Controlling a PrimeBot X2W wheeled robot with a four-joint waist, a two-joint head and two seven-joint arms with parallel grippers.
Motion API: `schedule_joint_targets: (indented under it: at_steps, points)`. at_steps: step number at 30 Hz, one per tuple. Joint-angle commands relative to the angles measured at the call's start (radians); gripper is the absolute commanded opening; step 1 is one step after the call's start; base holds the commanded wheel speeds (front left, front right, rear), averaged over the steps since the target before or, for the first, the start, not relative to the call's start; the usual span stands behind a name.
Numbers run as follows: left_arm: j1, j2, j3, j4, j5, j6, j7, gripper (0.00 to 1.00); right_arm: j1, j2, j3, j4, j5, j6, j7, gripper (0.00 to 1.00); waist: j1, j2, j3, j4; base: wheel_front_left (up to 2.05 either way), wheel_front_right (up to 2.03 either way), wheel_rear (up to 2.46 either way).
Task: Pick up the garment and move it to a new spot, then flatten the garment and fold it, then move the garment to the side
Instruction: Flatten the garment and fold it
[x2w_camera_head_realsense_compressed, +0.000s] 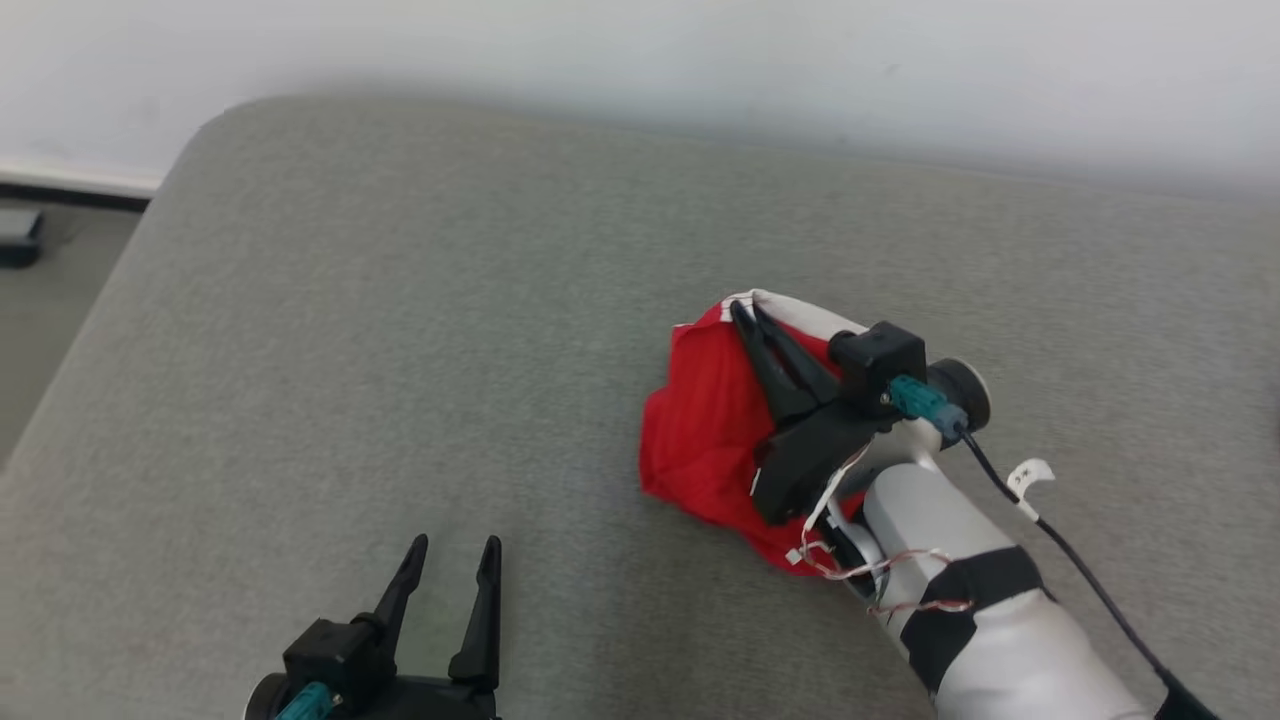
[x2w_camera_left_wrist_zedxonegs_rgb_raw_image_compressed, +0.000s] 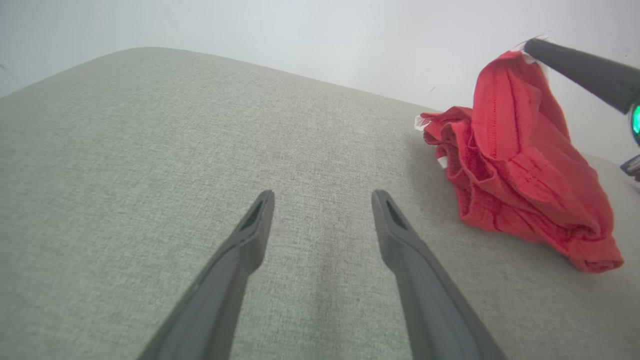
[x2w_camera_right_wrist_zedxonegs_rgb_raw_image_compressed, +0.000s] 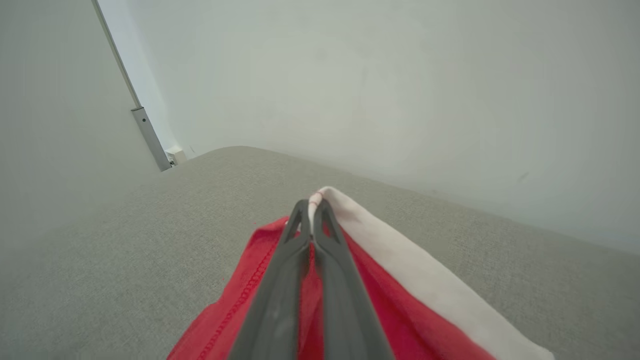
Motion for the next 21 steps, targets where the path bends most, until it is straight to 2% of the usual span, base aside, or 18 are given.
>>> schedule_joint_targets:
  at_steps: [1, 2, 3, 7, 10, 21]
  points:
    - [-0.012, 0.001, -0.002, 0.0, -0.011, 0.002, -0.003, 1.0, -0.02, 0.001, -0.01, 0.02, -0.01, -0.003, -0.004, 0.76, -0.0001, -0.0001, 0.036, 0.069, 0.0, 0.0, 0.0]
    - [-0.015, 0.001, -0.007, 0.0, -0.014, 0.002, -0.003, 1.0, -0.038, 0.001, -0.022, 0.042, -0.023, -0.003, -0.004, 0.98, -0.0001, -0.0001, 0.041, 0.082, 0.0, 0.0, 0.0]
    - [-0.018, 0.0, -0.011, 0.0, -0.017, 0.002, -0.003, 1.0, -0.052, 0.002, -0.034, 0.063, -0.04, -0.003, -0.004, 1.0, -0.0001, -0.0001, 0.047, 0.094, 0.0, 0.0, 0.0]
    - [-0.018, 0.0, -0.017, -0.001, -0.023, 0.005, -0.003, 1.0, -0.094, 0.001, -0.081, 0.123, -0.075, -0.003, -0.004, 1.0, -0.0001, -0.0001, 0.06, 0.124, 0.0, 0.0, 0.0]
    - [-0.015, 0.0, -0.013, -0.004, -0.023, 0.009, -0.003, 1.0, -0.104, 0.002, -0.104, 0.098, -0.089, -0.003, -0.004, 1.0, -0.0001, -0.0001, 0.058, 0.126, 0.0, 0.0, 0.0]
    - [0.013, 0.001, 0.04, -0.013, 0.0, 0.015, -0.003, 1.0, 0.033, -0.004, -0.231, -0.011, -0.148, -0.003, -0.004, 1.0, -0.0001, -0.0001, 0.006, 0.041, 0.0, 0.0, 0.0]
